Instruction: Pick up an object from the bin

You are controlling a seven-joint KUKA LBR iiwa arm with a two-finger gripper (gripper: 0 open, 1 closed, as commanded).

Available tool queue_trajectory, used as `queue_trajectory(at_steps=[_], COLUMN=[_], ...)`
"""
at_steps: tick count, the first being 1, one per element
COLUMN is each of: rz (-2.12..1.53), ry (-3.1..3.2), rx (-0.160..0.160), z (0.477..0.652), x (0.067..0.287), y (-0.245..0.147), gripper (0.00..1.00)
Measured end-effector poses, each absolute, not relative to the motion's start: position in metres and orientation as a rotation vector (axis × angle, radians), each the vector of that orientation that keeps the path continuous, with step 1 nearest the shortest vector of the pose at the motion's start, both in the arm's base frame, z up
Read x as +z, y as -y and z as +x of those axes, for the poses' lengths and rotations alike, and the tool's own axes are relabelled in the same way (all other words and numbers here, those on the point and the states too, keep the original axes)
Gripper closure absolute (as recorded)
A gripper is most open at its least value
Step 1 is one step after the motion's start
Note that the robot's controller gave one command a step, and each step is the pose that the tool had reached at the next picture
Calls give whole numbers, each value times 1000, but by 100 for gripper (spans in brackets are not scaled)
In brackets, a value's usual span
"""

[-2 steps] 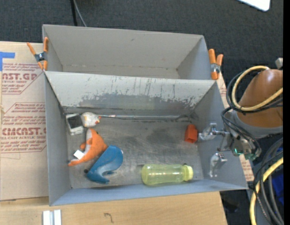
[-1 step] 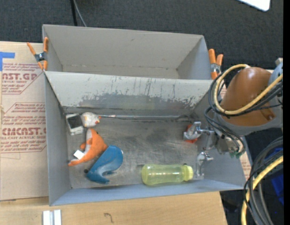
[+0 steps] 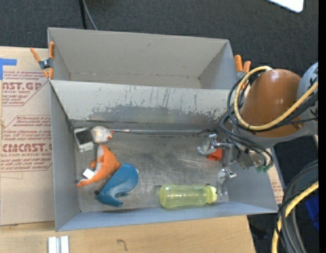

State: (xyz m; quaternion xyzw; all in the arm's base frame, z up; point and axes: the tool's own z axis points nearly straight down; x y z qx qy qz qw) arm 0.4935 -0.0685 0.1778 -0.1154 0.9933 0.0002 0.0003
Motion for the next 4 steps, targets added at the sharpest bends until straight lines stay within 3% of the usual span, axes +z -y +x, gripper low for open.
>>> queue_trajectory(at_steps=[1,2,3,4], rz=[-214,-1052,-1054,-1009], ry=[-3126,-2945,-2944,-2964], rx=[-1,0,-1,-6], z=[495,491,491,504], x=[132,84,84,246], y=[50,47,47,55], gripper=[0,100,100,100])
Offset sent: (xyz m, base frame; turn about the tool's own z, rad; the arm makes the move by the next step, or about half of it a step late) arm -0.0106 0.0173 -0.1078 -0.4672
